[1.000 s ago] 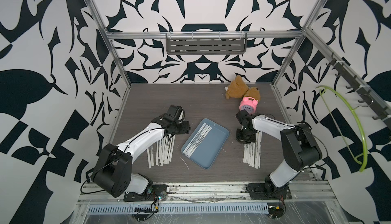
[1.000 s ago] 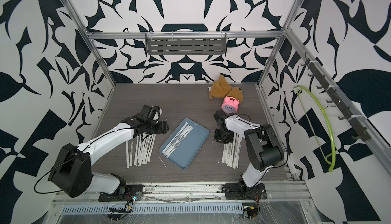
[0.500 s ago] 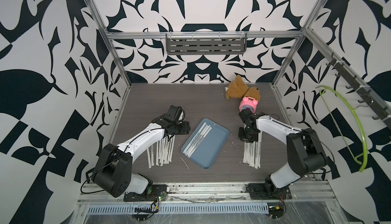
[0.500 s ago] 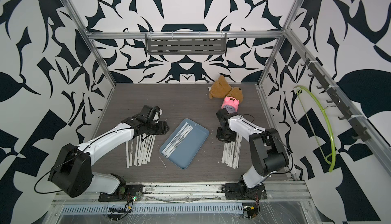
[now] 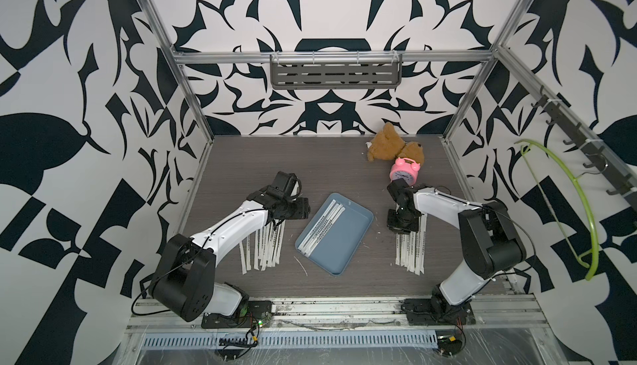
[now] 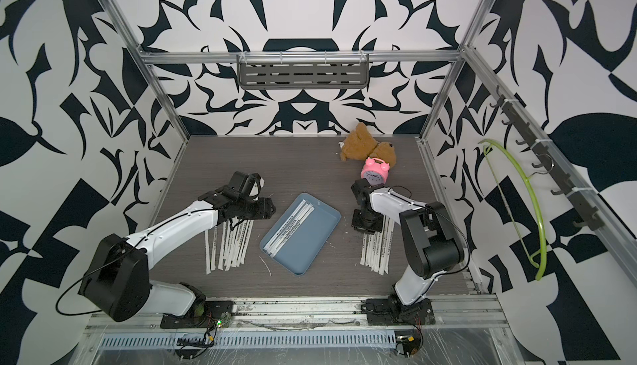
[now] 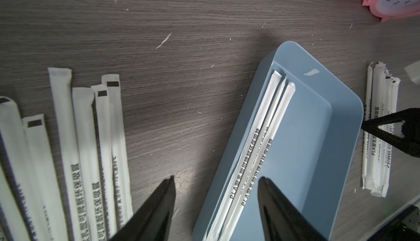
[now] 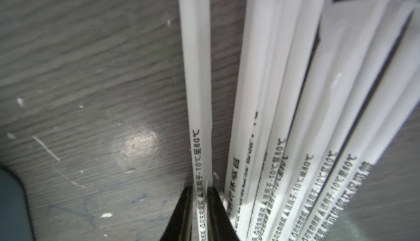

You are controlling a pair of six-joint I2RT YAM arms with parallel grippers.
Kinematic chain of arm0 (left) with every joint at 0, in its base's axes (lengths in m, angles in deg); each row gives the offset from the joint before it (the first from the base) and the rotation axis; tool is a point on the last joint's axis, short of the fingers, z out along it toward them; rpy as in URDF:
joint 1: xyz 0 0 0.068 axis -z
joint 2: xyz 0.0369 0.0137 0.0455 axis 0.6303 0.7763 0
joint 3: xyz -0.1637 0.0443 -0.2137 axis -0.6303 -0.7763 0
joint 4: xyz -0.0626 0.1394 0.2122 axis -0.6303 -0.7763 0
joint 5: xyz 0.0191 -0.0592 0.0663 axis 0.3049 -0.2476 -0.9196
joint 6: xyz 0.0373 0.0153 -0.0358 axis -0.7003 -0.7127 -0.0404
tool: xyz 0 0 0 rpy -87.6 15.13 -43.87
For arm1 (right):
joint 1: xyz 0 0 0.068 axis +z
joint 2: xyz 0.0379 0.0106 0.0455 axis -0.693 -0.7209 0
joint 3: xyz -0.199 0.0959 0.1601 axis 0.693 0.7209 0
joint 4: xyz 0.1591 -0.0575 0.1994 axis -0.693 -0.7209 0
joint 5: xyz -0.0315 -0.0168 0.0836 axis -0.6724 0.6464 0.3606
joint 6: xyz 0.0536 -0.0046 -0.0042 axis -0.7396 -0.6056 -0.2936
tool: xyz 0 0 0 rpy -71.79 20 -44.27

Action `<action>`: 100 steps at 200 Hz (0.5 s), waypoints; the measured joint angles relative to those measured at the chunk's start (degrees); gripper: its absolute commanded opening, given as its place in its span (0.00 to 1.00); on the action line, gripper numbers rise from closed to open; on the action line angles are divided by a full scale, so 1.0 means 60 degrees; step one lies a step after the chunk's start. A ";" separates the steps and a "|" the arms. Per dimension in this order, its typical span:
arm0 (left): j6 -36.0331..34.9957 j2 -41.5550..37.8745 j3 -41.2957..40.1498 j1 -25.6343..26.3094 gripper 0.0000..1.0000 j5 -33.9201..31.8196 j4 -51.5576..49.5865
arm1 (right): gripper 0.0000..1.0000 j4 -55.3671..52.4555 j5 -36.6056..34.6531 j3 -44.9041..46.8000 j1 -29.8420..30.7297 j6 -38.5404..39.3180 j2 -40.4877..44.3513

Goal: Put the straws into the storage box
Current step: Pick up the straw from the center of the board, then place the straw in the storage box.

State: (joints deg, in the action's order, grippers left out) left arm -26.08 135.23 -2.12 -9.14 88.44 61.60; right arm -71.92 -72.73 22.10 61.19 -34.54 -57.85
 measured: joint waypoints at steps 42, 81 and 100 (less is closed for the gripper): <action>-0.0004 -0.0007 -0.0044 0.0000 0.64 -0.0007 0.0007 | 0.09 0.0091 -0.0029 0.0182 0.0616 -0.0863 0.0361; -0.0011 -0.0120 -0.0200 0.0000 0.65 -0.0106 -0.0036 | 0.09 -0.0291 -0.0379 0.0131 0.1636 -0.2455 0.1377; -0.0033 -0.0215 -0.0219 0.0000 0.64 -0.0168 -0.0040 | 0.06 -0.0787 -0.0794 -0.0087 0.2317 -0.3661 0.2044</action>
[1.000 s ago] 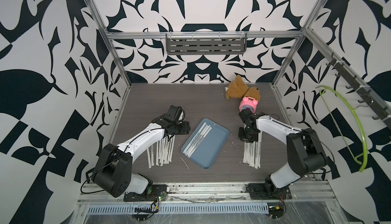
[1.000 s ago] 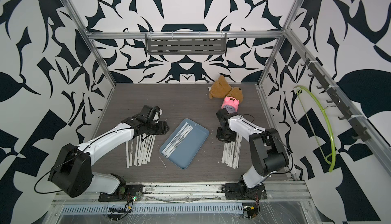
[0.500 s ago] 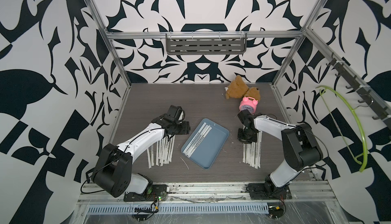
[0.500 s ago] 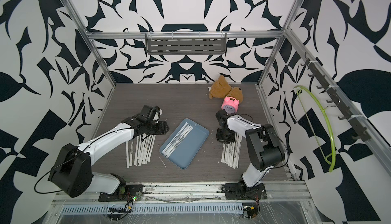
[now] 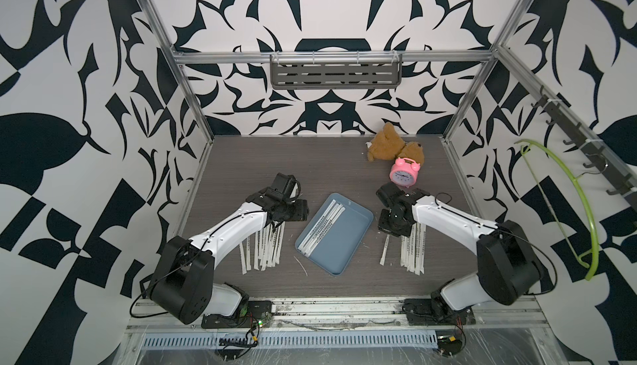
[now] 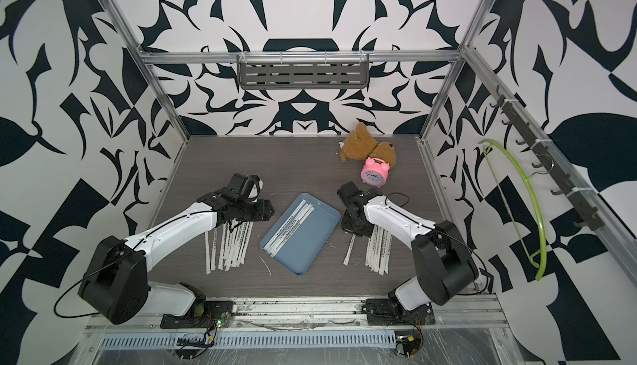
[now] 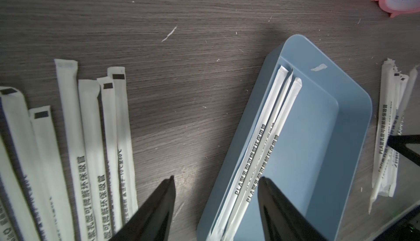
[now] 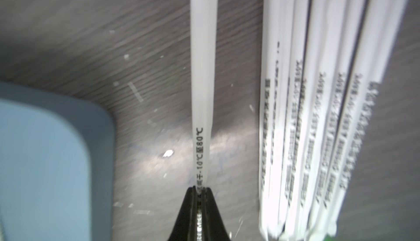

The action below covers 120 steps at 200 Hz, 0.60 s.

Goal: Put the straws into the storage box
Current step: Place the straw in the storage box.

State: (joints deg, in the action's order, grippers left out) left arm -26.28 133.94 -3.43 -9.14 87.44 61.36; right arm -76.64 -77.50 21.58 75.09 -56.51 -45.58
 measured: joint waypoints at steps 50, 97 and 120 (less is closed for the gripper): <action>0.0004 -0.0113 -0.0131 0.0000 0.64 -0.0127 0.0011 | 0.03 -0.0816 -0.1133 -0.2361 0.2605 -0.2911 -0.0313; 0.0011 -0.0331 -0.0142 0.0000 0.64 -0.0127 -0.0025 | 0.00 -0.0211 -0.1326 -0.3942 0.3646 -0.4415 -0.3024; 0.0000 -0.0539 -0.0193 0.0000 0.65 -0.0149 -0.0025 | 0.00 0.0076 -0.1078 -0.4167 0.3821 -0.4958 -0.3945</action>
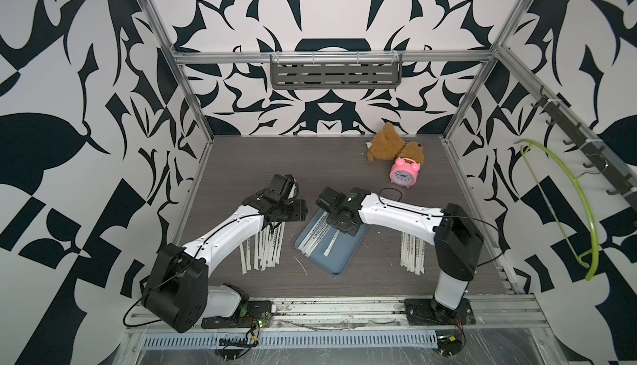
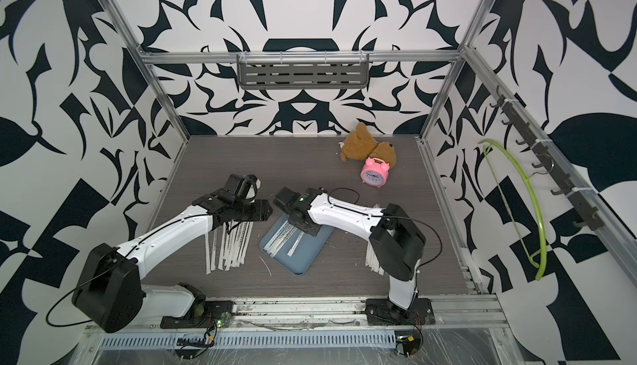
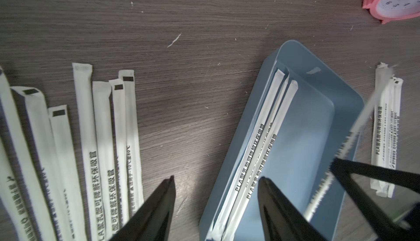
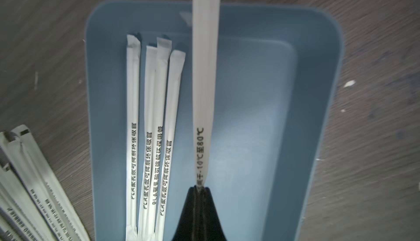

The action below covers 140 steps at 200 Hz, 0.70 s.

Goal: Put the straws into the storage box
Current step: Place the straw in the storage box.

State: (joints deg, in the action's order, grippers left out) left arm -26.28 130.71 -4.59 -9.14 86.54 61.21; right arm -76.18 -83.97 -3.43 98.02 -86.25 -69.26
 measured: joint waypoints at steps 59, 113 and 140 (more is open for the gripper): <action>-0.0022 -0.0164 -0.0219 0.0000 0.65 -0.0022 -0.0084 | 0.00 0.0532 0.1202 0.0000 0.0036 -0.0871 -0.0940; -0.0109 -0.0164 -0.0219 0.0000 0.65 -0.0117 -0.0087 | 0.00 0.0969 0.1632 -0.0109 0.0025 -0.1064 -0.1104; -0.0120 -0.0164 -0.0219 0.0000 0.65 -0.0117 -0.0084 | 0.01 0.1147 0.1763 -0.0109 -0.0011 -0.1075 -0.1271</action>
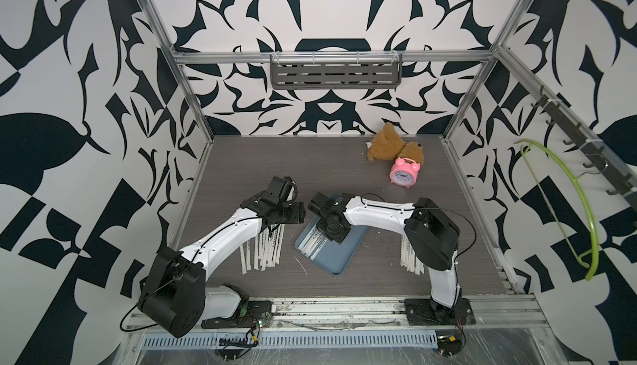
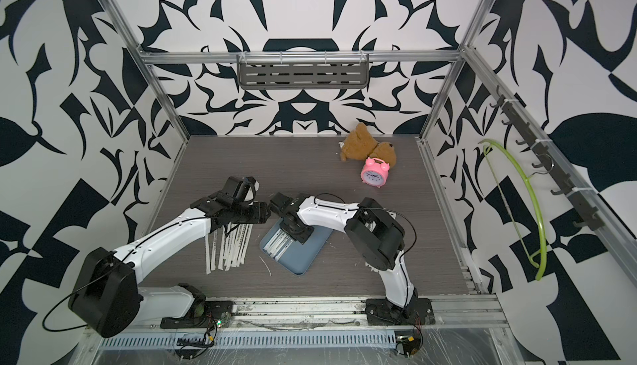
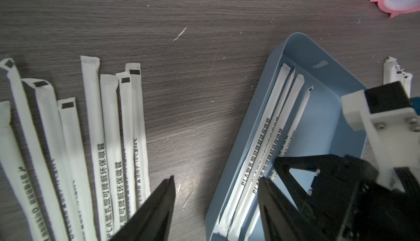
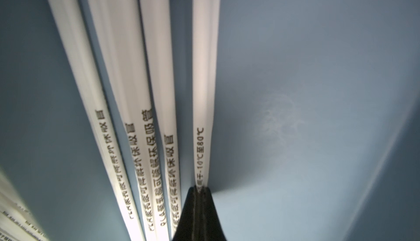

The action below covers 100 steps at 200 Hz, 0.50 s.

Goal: Put the straws into the storage box
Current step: Place the straw in the storage box.

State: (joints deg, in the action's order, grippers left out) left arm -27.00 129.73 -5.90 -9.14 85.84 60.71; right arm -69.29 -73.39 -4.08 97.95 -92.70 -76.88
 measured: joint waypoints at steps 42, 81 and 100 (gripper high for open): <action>0.0000 0.0000 0.0000 0.0000 0.65 0.0000 0.0000 | 0.12 0.0044 0.0051 -0.0015 -0.0007 0.0106 0.0007; 0.0000 0.0000 0.0000 0.0000 0.63 -0.0051 -0.0011 | 0.19 -0.0084 -0.0102 -0.0113 -0.0007 0.0339 0.0113; 0.0000 0.0000 0.0000 0.0000 0.60 -0.0113 -0.0080 | 0.25 -0.0208 -0.0197 -0.0113 -0.0007 0.0488 0.0346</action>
State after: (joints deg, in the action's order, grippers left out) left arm -27.00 129.73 -5.90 -9.14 85.16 60.23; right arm -70.54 -74.57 -4.76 97.91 -89.77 -74.81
